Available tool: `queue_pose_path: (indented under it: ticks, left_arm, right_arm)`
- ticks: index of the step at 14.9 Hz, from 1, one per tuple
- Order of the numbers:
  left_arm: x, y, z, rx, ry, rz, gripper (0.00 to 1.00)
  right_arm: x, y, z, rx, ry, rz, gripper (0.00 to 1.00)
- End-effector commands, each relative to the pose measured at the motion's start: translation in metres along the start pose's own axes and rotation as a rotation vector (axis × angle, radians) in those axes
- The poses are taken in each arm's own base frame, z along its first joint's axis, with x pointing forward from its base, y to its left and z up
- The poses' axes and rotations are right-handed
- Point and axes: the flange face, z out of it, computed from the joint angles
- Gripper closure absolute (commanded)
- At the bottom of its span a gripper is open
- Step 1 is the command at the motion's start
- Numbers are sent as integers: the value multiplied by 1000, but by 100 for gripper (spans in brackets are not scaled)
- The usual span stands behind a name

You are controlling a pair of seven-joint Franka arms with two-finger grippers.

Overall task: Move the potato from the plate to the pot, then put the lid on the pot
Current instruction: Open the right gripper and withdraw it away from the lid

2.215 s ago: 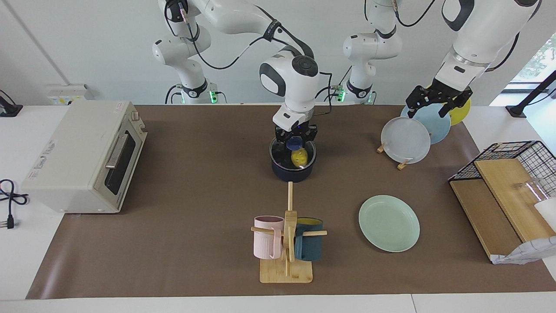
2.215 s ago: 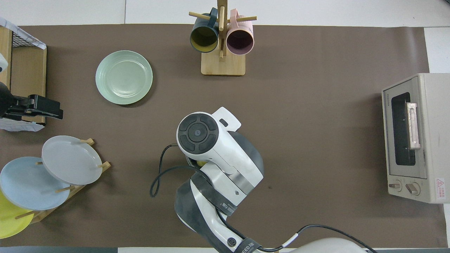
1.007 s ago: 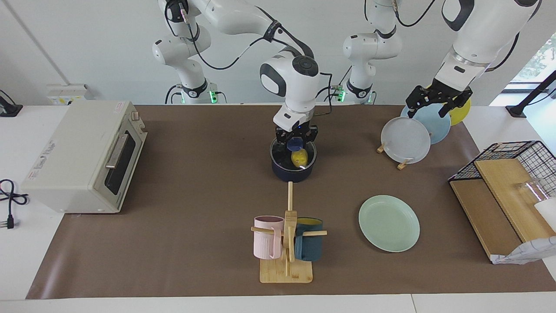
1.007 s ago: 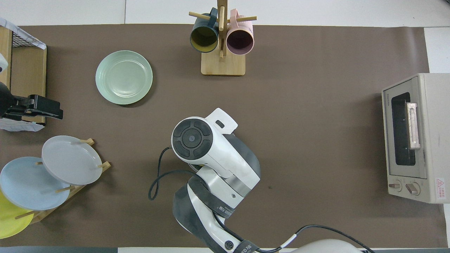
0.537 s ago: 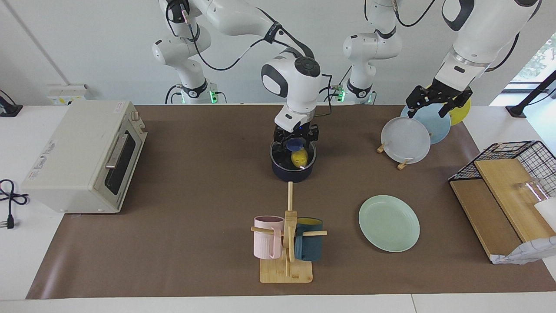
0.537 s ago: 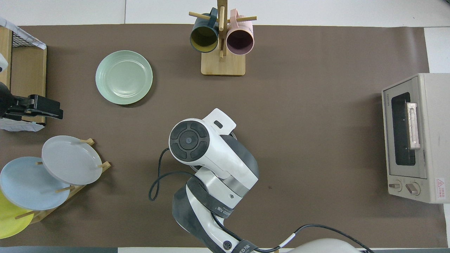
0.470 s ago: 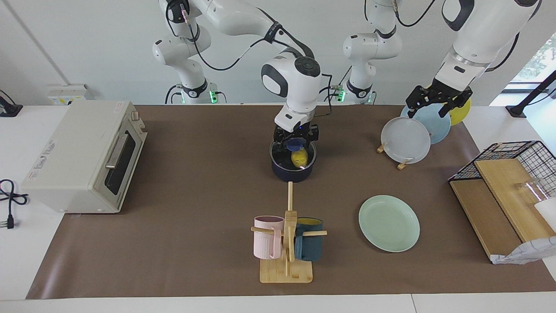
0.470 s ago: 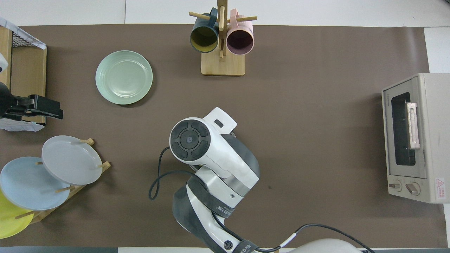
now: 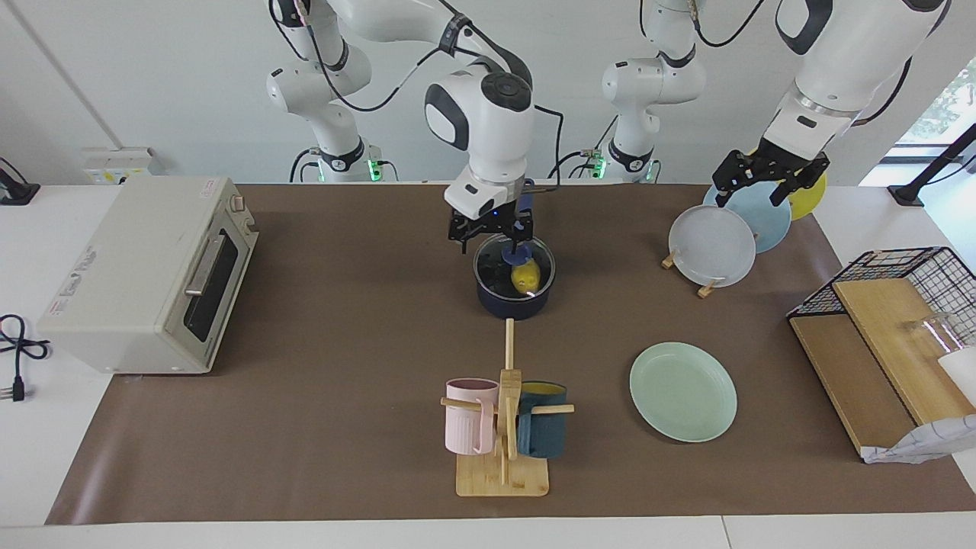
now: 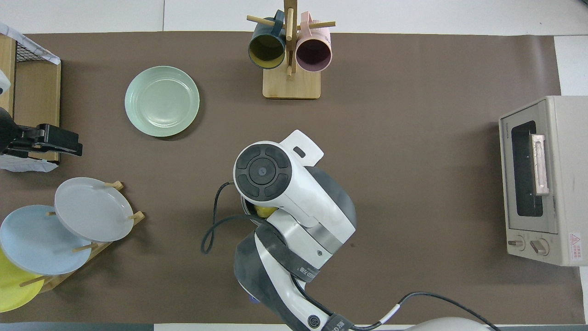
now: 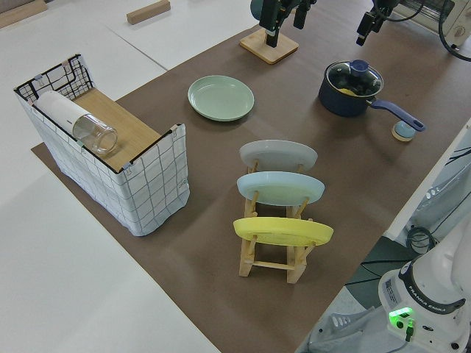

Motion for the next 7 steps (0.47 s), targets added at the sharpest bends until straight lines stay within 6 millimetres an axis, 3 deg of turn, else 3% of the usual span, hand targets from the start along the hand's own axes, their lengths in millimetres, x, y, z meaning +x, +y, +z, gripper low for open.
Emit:
queue_pose_path:
  ticks: [1,4,7]
  left_arm:
    - [-6,-3,-1,-5,-8,-7,0]
    - [-6,-3,-1,-5,-8,-7,0]
    - [-6,-3,-1,-5,-8,-7,0]
  right_arm:
    - [12,62,-33,-12,-19,-21,0]
    - [20,137,-65,-27,-48,8,0]
    - [8,197,-104,-30,-45,10,0]
